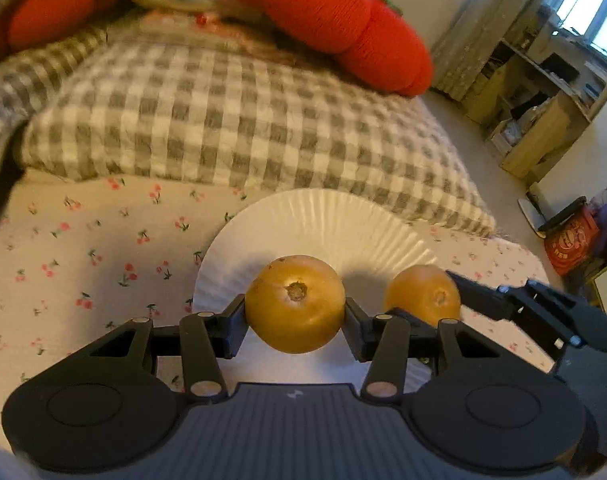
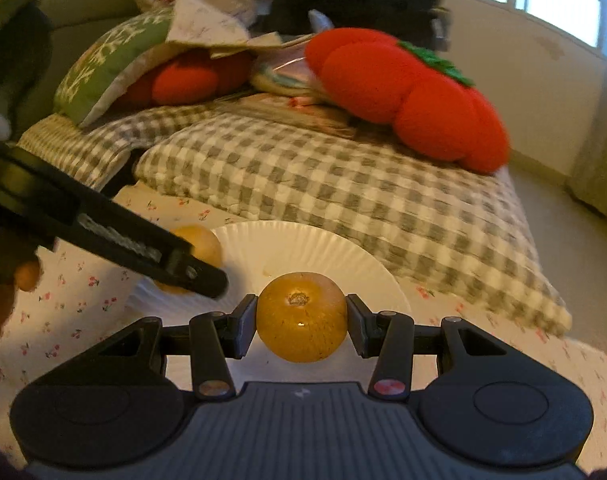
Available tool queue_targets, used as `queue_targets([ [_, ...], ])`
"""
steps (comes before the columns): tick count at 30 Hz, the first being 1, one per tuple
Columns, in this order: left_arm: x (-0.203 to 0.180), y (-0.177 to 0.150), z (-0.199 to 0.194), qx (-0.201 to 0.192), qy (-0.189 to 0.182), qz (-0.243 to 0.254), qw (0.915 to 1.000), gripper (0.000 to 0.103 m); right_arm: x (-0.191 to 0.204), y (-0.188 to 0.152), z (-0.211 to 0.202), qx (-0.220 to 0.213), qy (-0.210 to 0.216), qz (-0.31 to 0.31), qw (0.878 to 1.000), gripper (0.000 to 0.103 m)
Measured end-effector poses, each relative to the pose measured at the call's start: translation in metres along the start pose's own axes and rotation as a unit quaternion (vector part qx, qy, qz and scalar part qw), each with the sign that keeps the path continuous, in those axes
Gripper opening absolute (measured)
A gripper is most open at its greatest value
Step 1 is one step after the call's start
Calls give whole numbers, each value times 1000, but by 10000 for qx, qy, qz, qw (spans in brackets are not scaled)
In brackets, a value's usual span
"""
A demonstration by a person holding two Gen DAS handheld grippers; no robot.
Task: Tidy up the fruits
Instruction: 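Carry both yellow fruits to the white plate with both grippers, then open both grippers to release the yellow fruits onto the plate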
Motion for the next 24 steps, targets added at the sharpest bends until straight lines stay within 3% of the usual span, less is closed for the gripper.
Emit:
queue_targets([
  [11,-4,-2,21,-209,-117,266,9994,47,3,-21,29,181,25,-207,9996,43],
  [18,-17,-9,23,-416,-6,805,9959,49,12,-25,32,78,-96,-587,9982,44],
  [22,-17,-8,19,-434,-83,821,9956,54,10,-25,22,-2,-228,-611,9979,56],
  [24,-17,-6,13,-504,-115,807,9954,65,8,-22,13,-70,-294,-555,9980,62],
])
Point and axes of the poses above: each gripper's, at about its wrist camera, not at the fingertips, and z roughly the way its jaws point, x to its left, y to its top, the point moved 6 cm from there along z, roughly the way its jaws point, and after that the axes turned 12 degrees about -x, right-handed, at the moved point
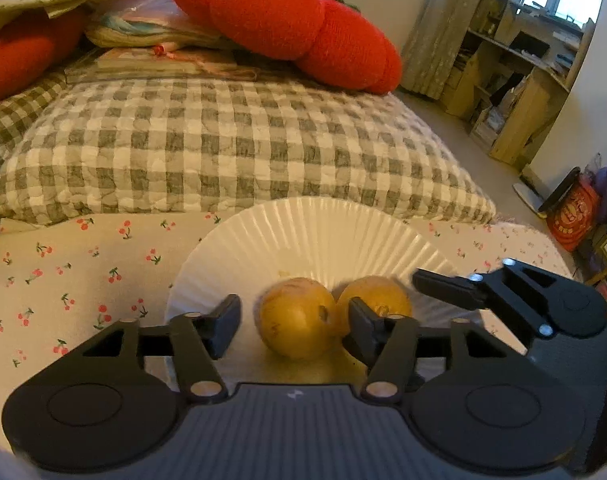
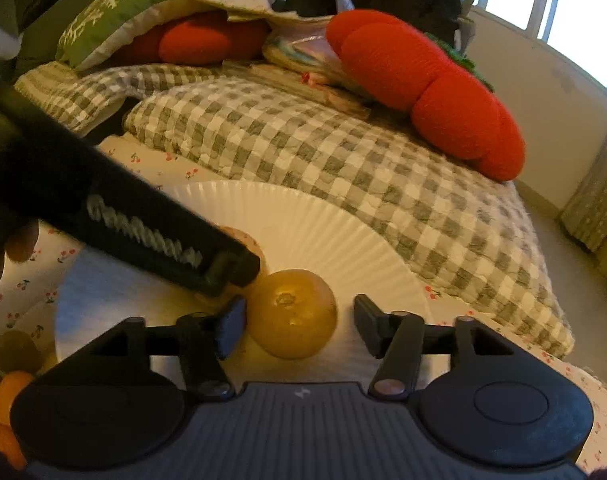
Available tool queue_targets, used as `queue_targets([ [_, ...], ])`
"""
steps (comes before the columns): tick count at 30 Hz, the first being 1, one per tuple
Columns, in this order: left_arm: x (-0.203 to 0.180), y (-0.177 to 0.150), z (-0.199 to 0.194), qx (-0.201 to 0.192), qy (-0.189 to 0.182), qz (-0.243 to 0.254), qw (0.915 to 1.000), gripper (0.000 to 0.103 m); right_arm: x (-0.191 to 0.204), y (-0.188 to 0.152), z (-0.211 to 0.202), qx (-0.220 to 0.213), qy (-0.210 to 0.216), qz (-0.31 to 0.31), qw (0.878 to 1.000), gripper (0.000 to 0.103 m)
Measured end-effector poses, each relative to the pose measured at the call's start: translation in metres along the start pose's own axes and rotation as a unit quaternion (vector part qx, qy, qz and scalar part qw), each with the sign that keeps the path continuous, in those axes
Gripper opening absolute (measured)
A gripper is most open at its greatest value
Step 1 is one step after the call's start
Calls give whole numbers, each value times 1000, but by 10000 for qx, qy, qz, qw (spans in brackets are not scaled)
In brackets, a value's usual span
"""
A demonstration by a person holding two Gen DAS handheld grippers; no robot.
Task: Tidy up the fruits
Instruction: 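Open both grippers to release the yellow fruits onto the plate, then grasp a large tangerine with the left gripper while the right gripper grasps another tangerine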
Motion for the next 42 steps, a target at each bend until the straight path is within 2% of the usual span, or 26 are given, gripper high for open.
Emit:
queue_targets([
  [3,2,4,-13,-57,48,33,10000,74,-7,3,-18,-95,-131,156,9997,67],
  [9,11,15,-41,-124,306,148,9993,76,-16,-1,-61,-185,-395,766,9961,76],
  [12,11,20,-59,-168,461,285,9984,82,-1,-8,-78,-188,-374,890,9952,77],
  [16,12,15,-84,-89,653,521,9965,86,15,-11,-102,-292,-399,983,9939,82],
  [21,24,-8,-116,165,785,325,9962,88,23,-19,-125,-183,-370,1623,9859,83],
  [23,27,-19,-127,278,813,252,9960,88,28,-24,-140,-239,-372,1714,9842,88],
  [25,26,-29,-138,346,807,231,9959,88,35,-31,-155,-290,-402,1795,9825,91],
  [30,17,-53,-164,460,681,224,9964,88,51,-42,-180,-306,-332,1855,9816,91],
  [36,2,-85,-189,363,580,362,9970,88,66,-47,-206,-352,-319,1905,9805,91],
  [42,-5,-119,-191,458,433,379,9973,88,75,-62,-216,-266,-402,2111,9763,91],
])
Point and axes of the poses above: each gripper's, at about its wrist camera, not at the fingertips, and z roughly the way its jaws point, x to its left, y to its top, the point moved 6 cm from there along z, roughly the way its jaws point, and after that the axes turned 12 degrees about -x, right-handed, at the moved point
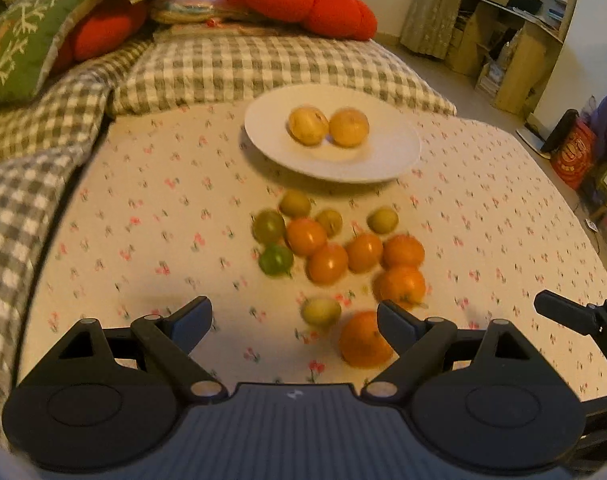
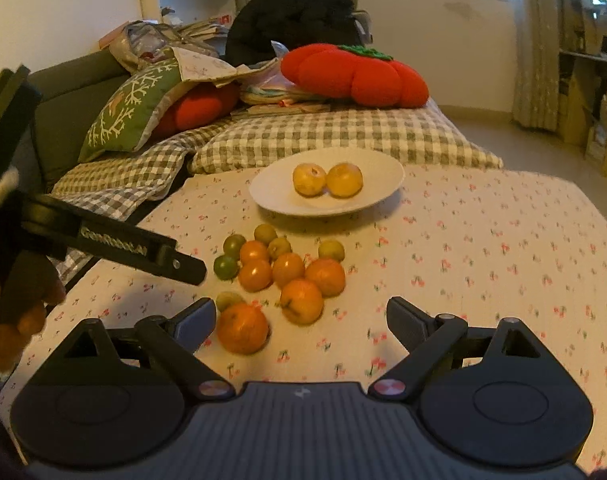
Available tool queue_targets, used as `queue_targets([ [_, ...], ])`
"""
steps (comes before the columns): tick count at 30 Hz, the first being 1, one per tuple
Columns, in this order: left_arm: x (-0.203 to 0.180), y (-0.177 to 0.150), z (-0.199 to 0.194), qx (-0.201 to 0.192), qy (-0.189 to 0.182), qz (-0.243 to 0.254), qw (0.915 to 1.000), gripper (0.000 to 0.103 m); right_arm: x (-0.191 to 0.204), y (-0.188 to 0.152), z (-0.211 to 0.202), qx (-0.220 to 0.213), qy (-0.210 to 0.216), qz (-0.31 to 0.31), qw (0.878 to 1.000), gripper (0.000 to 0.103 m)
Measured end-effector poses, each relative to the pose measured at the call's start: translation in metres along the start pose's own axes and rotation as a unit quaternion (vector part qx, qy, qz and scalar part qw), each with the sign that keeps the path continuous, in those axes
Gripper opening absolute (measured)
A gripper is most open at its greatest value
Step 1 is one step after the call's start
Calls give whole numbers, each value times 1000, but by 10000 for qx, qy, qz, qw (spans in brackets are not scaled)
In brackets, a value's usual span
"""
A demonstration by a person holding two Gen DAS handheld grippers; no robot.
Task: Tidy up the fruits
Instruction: 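Grasp a large tangerine with the left gripper while the right gripper grasps another tangerine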
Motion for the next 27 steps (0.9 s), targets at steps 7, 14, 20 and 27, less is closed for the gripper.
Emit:
queue_targets([
  [7,-13,-24,2,43,-84,-223,9997,88,-11,-19,-4,232,-261,138,9993,91],
  [14,-24,-39,13,89,-126,-78,9999,88,-33,-28,-6,330,-513,410,9973,91],
  [20,-26,-43,21,35,-156,140,9998,86,-39,-30,0,384,-586,582,9958,88],
  [27,-31,-51,31,-3,-400,338,9986,63,-41,-29,13,431,-673,596,9950,77],
])
Point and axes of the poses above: each gripper's, at about its wrist camera, not at the fingertips, and z roughly the way its jaws point, x to its left, y to its top, the point moved 6 cm from there along z, roughly the way its jaws point, and after that the axes turned 12 degrees about -x, right-handed, at the moved point
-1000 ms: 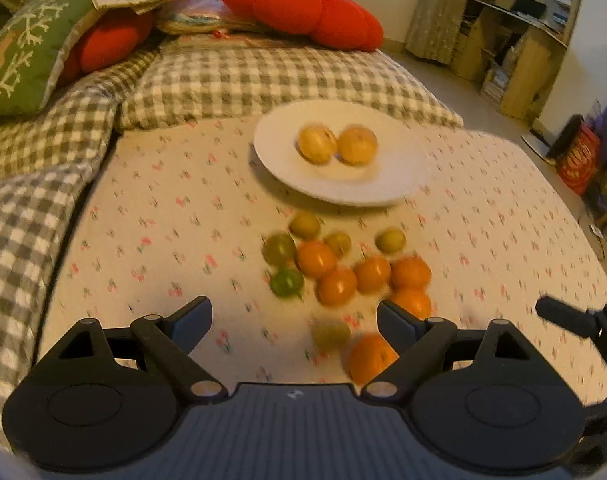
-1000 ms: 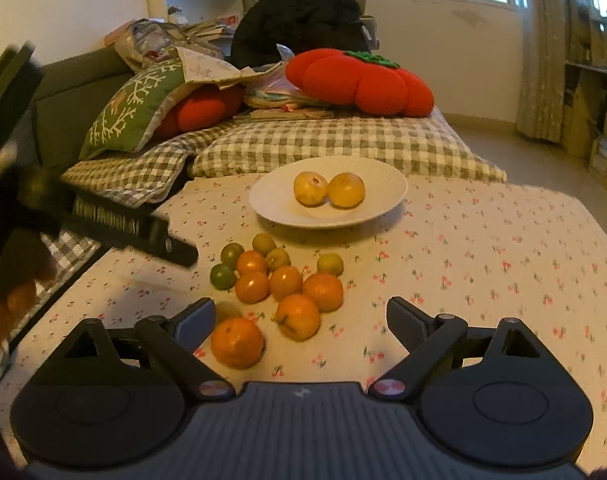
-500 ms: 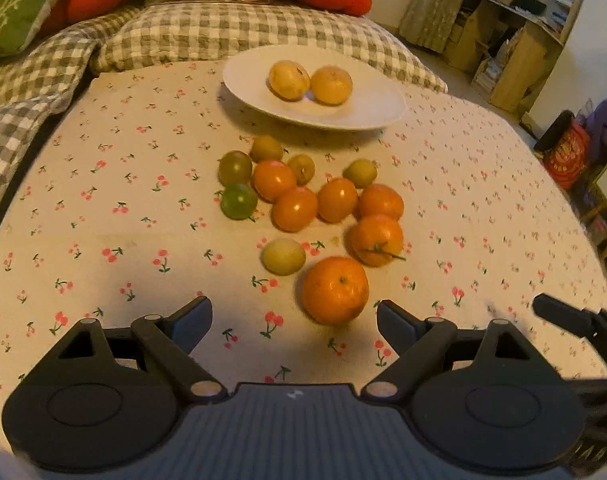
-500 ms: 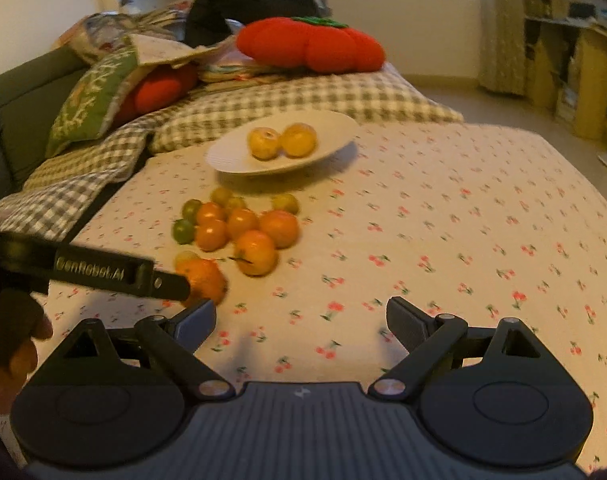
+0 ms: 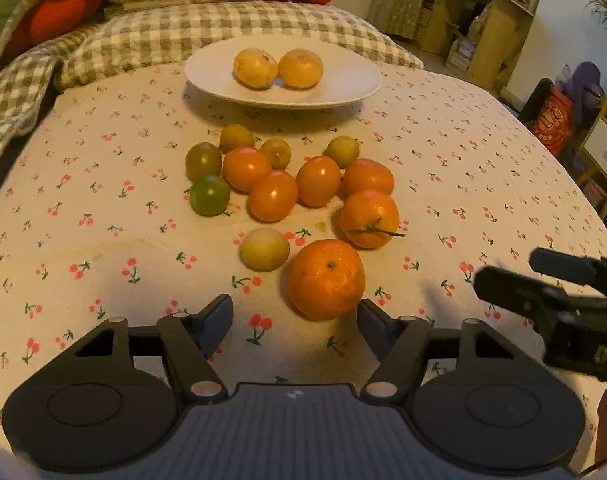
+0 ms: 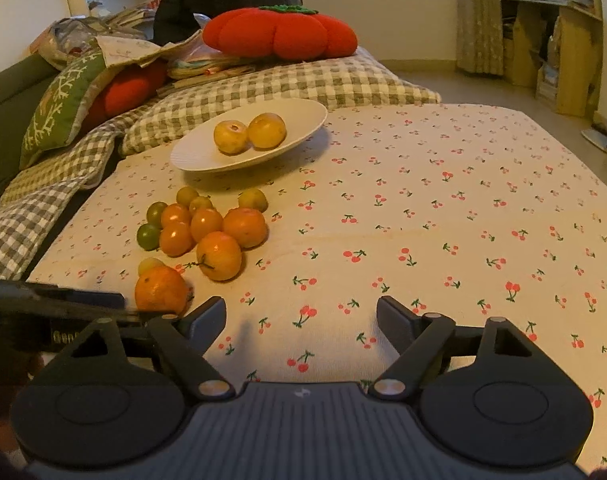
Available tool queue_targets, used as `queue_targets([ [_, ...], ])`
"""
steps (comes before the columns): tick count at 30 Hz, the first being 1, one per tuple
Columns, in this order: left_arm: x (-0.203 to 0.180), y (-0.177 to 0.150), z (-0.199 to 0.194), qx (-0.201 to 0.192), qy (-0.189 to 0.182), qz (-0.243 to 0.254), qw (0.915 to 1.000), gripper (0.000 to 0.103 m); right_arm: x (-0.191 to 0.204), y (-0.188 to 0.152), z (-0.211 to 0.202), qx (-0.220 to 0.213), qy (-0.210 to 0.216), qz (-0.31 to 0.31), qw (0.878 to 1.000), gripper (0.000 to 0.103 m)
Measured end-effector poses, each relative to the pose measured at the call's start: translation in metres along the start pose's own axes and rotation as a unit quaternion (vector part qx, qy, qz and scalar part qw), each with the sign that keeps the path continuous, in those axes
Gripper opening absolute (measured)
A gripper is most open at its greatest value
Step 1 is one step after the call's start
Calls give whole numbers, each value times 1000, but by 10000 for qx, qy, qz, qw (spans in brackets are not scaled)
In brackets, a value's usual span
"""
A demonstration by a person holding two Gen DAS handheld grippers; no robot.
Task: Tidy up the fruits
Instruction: 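Grasp a large tangerine with the left gripper while the right gripper grasps another tangerine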
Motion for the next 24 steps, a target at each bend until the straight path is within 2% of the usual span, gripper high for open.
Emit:
queue_targets([
  [3,-4,2,1,-73,-151,56,9998,51,1,1,4,32,67,54,10000,72],
  [5,-3,3,1,-113,-214,-24,9997,48,3,2,6,44,108,63,9999,71],
  [13,-1,6,5,-280,-281,-137,9991,49,6,7,12,75,219,222,9995,65],
  [14,-1,6,5,-299,-304,-123,9990,48,7,7,12,94,221,203,9995,64],
  [16,-1,6,4,-315,-403,-147,9986,39,9,7,13,117,244,151,9995,60],
  [24,5,7,-1,-173,-411,-412,9982,38,15,15,20,161,376,181,9990,53],
])
Point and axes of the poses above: each gripper's, at about its wrist camera, not at the fingertips, and z roughly the way its jaws point, x to its left, y to its top, the point moved 6 cm from there along z, roughly the way its jaws point, and after that the axes turned 12 degrees about -x, right-handed, at the moved point
